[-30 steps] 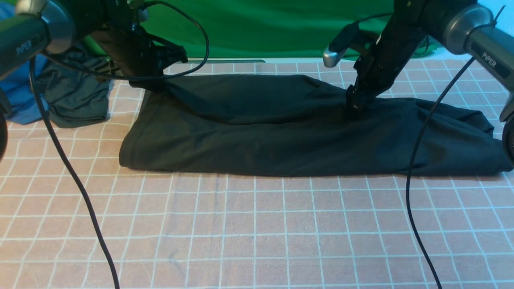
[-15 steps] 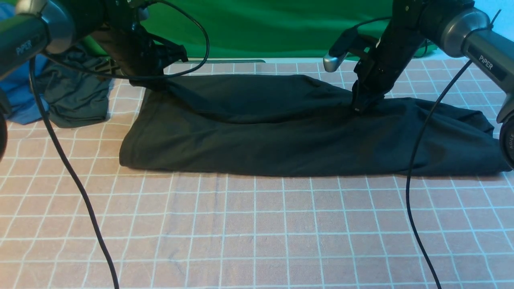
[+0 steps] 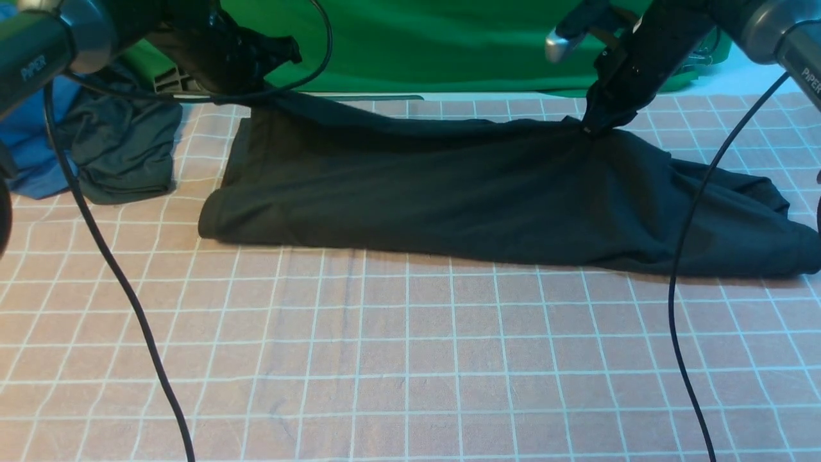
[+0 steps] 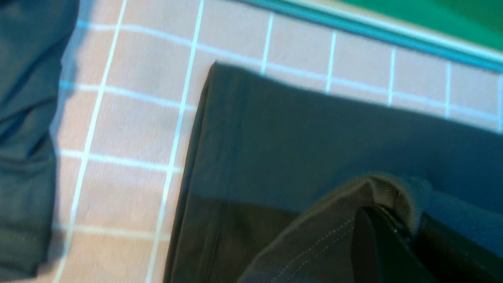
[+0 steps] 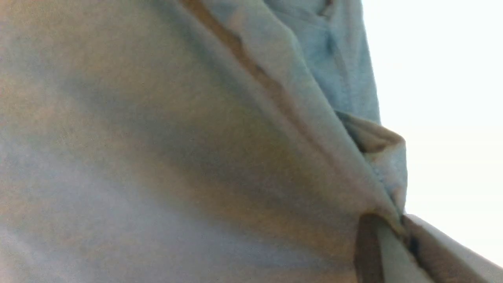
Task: Fold a long-sleeved shirt over a pink coffee tablecloth.
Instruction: 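Fold the black garment in half by bringing its near edge over to the far edge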
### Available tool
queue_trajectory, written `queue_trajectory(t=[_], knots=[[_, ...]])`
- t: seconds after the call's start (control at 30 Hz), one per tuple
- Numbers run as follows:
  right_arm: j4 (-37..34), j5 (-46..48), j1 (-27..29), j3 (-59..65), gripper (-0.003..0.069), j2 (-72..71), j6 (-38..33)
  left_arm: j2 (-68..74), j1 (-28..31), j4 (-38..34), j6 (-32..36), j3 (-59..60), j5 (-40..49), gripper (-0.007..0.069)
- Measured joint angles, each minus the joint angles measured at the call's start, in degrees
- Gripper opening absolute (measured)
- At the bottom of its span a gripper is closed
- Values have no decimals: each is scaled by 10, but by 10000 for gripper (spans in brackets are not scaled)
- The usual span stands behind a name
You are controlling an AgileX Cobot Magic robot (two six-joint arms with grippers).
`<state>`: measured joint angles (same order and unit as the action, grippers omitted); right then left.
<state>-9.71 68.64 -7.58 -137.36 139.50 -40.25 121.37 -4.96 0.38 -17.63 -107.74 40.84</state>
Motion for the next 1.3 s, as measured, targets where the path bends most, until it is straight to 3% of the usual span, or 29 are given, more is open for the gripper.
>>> queue_trajectory(t=[0.83,1.3], knots=[[-24,-188,-15,0,66,34,-1,54,37,22,-52,-1,-195,31],[-25,-286,-25,0,73,73,22,90,38,29,-55,-1,-240,48]])
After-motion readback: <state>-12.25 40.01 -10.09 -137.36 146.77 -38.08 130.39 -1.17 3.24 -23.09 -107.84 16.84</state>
